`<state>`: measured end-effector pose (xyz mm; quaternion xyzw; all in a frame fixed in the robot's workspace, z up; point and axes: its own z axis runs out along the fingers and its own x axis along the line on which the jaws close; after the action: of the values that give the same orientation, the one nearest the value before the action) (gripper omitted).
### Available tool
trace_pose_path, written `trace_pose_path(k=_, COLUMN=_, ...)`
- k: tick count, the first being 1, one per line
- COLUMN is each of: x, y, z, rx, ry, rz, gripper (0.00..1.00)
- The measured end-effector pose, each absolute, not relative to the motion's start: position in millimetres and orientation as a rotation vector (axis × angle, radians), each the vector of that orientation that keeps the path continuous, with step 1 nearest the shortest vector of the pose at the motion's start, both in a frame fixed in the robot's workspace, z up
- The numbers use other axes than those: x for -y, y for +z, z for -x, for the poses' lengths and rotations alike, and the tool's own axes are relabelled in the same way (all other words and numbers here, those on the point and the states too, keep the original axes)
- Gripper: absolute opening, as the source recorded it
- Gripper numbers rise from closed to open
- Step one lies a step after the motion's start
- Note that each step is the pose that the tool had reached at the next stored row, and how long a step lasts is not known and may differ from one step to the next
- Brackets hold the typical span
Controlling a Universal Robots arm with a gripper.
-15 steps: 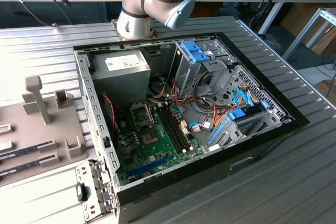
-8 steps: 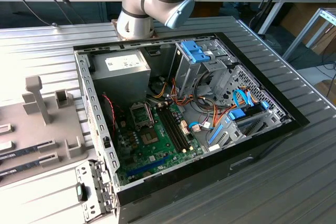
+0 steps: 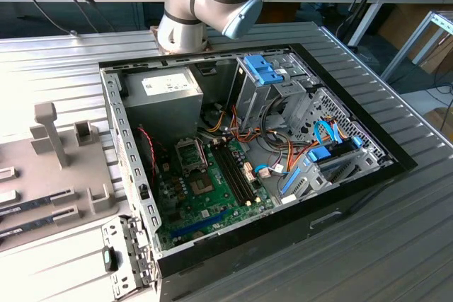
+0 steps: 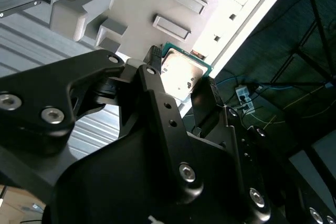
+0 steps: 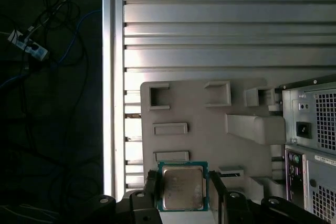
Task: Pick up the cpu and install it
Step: 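Pick up the cpu and move it towards the insertion slot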
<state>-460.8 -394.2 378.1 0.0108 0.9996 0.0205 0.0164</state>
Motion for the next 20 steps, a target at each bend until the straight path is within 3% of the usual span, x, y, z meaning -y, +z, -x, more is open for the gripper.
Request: trace_pose_path(k=20, x=394, y=400, z=460, rx=-3.108, ry=0.064, rz=-0.033, gripper=0.47)
